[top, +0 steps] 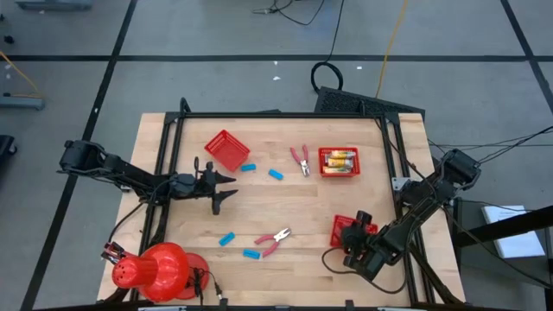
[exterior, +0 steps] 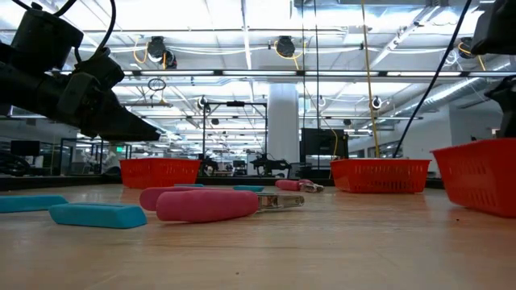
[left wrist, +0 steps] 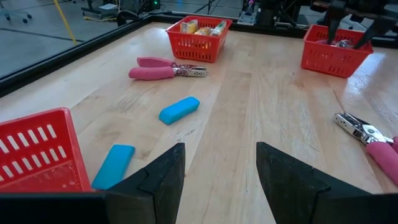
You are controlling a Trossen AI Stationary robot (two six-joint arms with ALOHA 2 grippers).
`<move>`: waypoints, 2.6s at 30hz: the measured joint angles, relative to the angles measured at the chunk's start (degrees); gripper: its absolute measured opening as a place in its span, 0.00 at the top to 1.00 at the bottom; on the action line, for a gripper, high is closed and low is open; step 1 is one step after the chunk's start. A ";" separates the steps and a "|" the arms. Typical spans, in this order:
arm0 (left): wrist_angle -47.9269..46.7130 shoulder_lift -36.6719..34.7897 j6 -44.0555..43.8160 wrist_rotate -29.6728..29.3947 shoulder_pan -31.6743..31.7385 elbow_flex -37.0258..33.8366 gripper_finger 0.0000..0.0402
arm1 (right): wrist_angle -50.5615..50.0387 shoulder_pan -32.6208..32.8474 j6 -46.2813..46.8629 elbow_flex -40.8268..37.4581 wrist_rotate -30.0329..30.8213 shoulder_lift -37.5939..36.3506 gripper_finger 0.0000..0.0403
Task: Pick & Place School Supplies
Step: Put the center pink hole puncher into the bottom red bin, then put the pink hole puncher into the bottom red bin
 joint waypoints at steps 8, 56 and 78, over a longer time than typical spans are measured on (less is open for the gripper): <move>0.01 0.00 0.00 0.00 -0.01 0.00 0.50 | -0.02 -1.32 -3.27 0.10 0.15 -0.13 0.46; 1.37 0.00 -0.16 -1.75 0.00 0.00 0.50 | 43.34 -28.21 -67.22 21.49 -27.35 25.70 0.40; 1.65 0.00 -0.08 -1.97 0.01 0.00 0.50 | 48.37 -32.72 -62.54 21.70 -36.05 29.77 0.40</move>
